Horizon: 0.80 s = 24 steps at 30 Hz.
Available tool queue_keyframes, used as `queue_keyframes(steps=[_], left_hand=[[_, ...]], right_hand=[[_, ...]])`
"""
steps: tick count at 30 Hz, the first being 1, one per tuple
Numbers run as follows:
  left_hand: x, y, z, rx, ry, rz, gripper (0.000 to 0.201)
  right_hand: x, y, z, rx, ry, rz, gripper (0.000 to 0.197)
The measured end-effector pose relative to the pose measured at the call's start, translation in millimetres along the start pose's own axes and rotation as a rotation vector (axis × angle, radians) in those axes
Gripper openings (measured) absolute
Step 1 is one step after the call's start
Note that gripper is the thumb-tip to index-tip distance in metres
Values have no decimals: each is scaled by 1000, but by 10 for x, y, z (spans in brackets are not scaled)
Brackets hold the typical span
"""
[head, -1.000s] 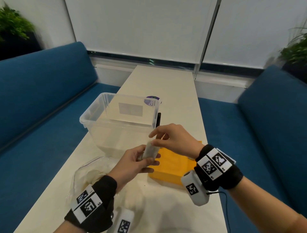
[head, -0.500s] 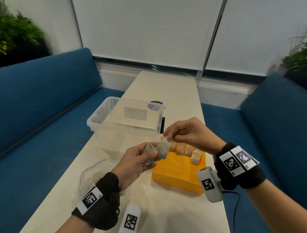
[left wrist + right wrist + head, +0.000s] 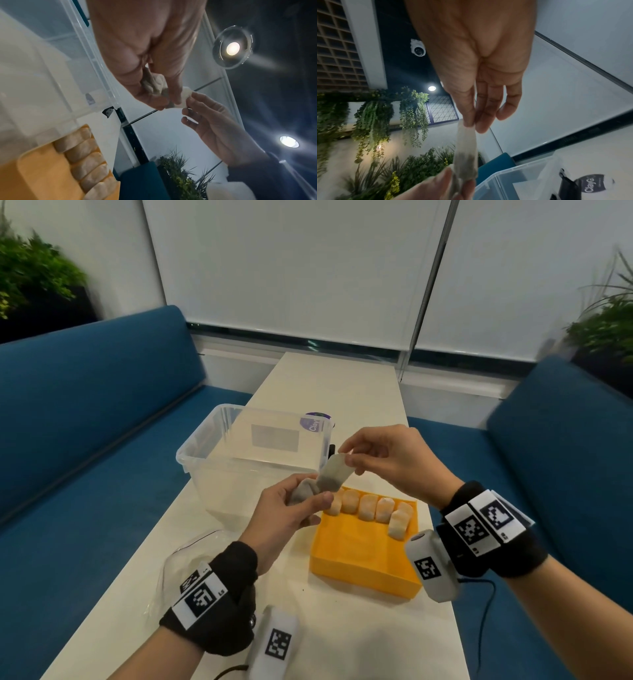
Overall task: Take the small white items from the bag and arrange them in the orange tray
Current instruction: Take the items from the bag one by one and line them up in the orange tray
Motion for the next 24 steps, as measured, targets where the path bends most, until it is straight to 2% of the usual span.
queue_keyframes(steps=[4, 8, 12, 14, 18, 21, 24], left_hand=[[-16, -16, 7, -53, -55, -24, 15], [73, -29, 27, -35, -10, 38, 17], [203, 1, 154, -84, 34, 106, 18], [256, 21, 219, -103, 49, 120, 18], [329, 44, 335, -138, 21, 140, 18], [371, 58, 408, -160, 9, 144, 17], [406, 71, 481, -179, 11, 151, 16]], right_hand=[[52, 24, 21, 19, 51, -2, 11], [-71, 17, 71, 11, 172, -53, 8], [-548, -1, 114, -41, 244, -184, 9], [-888, 17, 4, 41, 328, -282, 9], [-1510, 143, -328, 304, 518, -458, 12], [-1801, 234, -518, 456, 629, -527, 14], [-1974, 269, -620, 524, 734, -566, 17]])
Point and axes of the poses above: each hand's wrist, its own y-axis away from the middle knuckle, its own z-axis out of the back of the hand, x = y × z, the point moved 7 cm from there along -y, towards the middle knuckle, and after that the axes turned 5 degrees about z, right-handed, at the moved point
